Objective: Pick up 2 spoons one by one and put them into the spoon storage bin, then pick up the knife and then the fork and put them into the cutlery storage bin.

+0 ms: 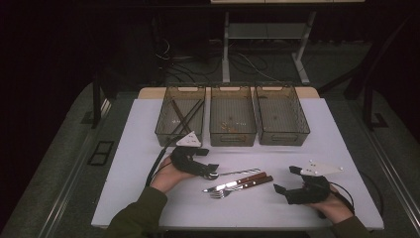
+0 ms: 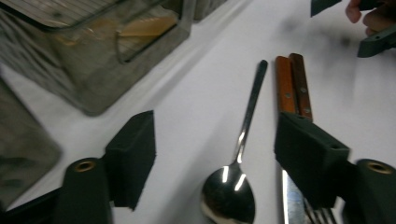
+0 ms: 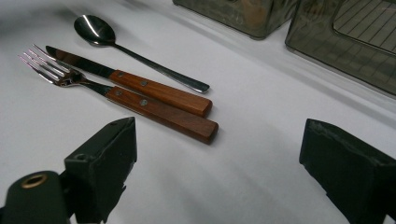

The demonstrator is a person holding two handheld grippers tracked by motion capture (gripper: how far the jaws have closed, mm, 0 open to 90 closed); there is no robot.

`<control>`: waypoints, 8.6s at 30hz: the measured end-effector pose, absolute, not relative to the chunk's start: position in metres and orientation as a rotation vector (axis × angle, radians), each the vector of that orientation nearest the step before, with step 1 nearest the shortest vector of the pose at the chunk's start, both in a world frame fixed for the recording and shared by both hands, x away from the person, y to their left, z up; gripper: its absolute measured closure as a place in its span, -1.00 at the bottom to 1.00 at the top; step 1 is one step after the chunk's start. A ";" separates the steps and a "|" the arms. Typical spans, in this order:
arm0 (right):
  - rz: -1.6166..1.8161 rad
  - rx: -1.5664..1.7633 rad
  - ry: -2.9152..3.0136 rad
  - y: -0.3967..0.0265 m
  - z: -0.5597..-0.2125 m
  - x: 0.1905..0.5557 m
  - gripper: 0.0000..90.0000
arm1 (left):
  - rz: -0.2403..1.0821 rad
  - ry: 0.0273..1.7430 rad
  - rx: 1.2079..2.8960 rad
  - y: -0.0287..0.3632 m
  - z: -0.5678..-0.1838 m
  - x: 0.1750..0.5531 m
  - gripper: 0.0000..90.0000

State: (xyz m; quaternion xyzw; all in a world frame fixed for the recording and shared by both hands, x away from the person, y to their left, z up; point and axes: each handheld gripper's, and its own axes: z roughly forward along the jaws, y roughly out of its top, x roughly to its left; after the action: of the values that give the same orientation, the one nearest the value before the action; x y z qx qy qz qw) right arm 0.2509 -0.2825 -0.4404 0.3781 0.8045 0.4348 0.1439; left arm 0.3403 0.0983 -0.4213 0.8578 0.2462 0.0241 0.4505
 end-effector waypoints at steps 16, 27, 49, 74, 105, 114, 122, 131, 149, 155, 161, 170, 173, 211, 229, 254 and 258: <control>1.219 1.055 2.328 -0.279 -0.441 0.251 -0.75 | 0.028 0.626 2.252 0.093 -0.436 0.338 0.04; 1.210 1.048 2.315 -0.281 -0.440 0.251 -0.75 | 0.022 0.619 2.299 0.091 -0.440 0.338 0.12; 1.199 1.045 2.312 -0.281 -0.440 0.250 -0.75 | 0.099 0.539 2.376 0.085 -0.442 0.326 0.26; 1.201 1.037 2.312 -0.281 -0.440 0.250 -0.75 | 0.057 0.529 2.327 0.091 -0.435 0.324 0.89; 1.203 1.036 2.310 -0.281 -0.439 0.250 -0.75 | 0.158 0.633 2.246 0.094 -0.420 0.327 0.95; 1.208 1.044 2.309 -0.282 -0.439 0.250 -0.75 | 0.208 0.668 2.191 0.092 -0.405 0.344 0.95; 1.207 1.049 2.311 -0.282 -0.439 0.250 -0.75 | 0.287 0.700 2.134 0.085 -0.379 0.363 0.95; 1.211 1.050 2.307 -0.283 -0.438 0.250 -0.75 | 0.365 0.785 2.110 0.077 -0.361 0.394 0.95; 1.223 1.042 2.313 -0.282 -0.438 0.250 -0.75 | 0.456 0.978 2.108 0.052 -0.369 0.442 0.95; 1.228 1.041 2.310 -0.283 -0.438 0.249 -0.75 | 0.474 1.007 2.135 0.044 -0.374 0.446 0.95; 1.229 1.037 2.311 -0.283 -0.438 0.249 -0.75 | 0.475 1.020 2.171 0.044 -0.378 0.446 0.94; 1.228 1.039 2.311 -0.282 -0.438 0.249 -0.75 | 0.451 1.029 2.176 0.043 -0.382 0.447 0.81; 1.229 1.039 2.312 -0.283 -0.437 0.249 -0.75 | 0.453 1.026 2.168 0.043 -0.381 0.447 0.67; 1.242 1.083 2.317 -0.284 -0.437 0.251 -0.75 | 0.271 0.766 2.101 0.078 -0.377 0.393 -0.38; 1.212 1.093 2.342 -0.284 -0.438 0.252 -0.75 | 0.275 0.652 2.082 0.108 -0.407 0.328 -0.71; 1.203 1.034 2.444 -0.280 -0.424 0.261 -0.64 | 0.203 0.685 2.048 0.161 -0.433 0.272 -1.00; 1.213 0.995 2.476 -0.273 -0.421 0.266 -0.21 | 0.190 0.670 2.060 0.160 -0.435 0.274 -1.00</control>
State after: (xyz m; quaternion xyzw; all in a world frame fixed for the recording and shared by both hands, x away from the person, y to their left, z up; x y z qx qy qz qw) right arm 0.2662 -0.2730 -0.4212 0.3374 0.8401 0.4116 0.1049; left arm 0.2738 0.1597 -0.4355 0.8389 0.2726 0.0773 0.4648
